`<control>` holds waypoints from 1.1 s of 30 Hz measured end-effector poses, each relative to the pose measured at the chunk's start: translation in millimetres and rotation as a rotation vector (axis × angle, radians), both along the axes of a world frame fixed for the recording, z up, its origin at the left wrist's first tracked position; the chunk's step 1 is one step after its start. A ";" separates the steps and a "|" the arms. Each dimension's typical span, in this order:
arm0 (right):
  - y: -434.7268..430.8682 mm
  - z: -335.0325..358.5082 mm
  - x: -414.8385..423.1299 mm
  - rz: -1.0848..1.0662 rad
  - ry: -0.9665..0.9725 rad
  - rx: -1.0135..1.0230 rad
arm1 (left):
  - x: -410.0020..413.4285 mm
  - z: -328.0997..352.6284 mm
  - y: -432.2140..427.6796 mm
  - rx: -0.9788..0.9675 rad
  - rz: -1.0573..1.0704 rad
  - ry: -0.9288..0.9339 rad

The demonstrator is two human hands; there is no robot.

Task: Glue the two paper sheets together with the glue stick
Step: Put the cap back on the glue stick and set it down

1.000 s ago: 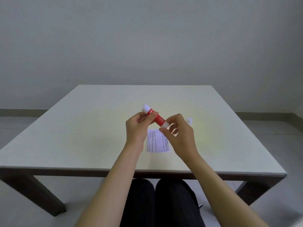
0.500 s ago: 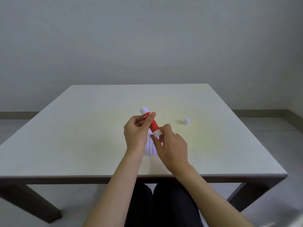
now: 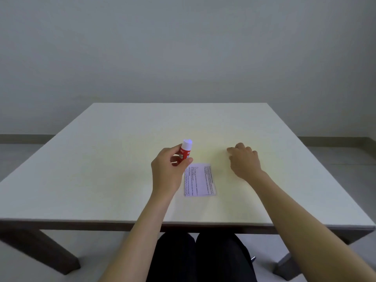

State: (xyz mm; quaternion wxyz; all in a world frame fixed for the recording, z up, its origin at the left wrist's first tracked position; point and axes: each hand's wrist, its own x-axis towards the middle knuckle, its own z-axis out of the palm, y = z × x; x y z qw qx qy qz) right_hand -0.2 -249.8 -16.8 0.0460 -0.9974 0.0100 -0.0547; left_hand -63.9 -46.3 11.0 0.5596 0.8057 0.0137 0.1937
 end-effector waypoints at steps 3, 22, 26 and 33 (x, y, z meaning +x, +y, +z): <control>4.9 -0.6 -5.9 0.056 -0.115 0.296 | 0.9 -0.8 -0.2 0.036 0.013 -0.043; 60.1 74.0 -58.8 0.394 -0.262 1.075 | -12.3 7.2 1.1 0.402 -0.022 -0.244; 67.7 66.0 -59.5 0.399 -0.254 0.980 | -16.1 7.6 1.5 0.508 0.031 -0.263; 66.0 58.0 -65.3 0.377 -0.261 0.679 | -14.5 6.1 5.0 0.489 0.085 -0.230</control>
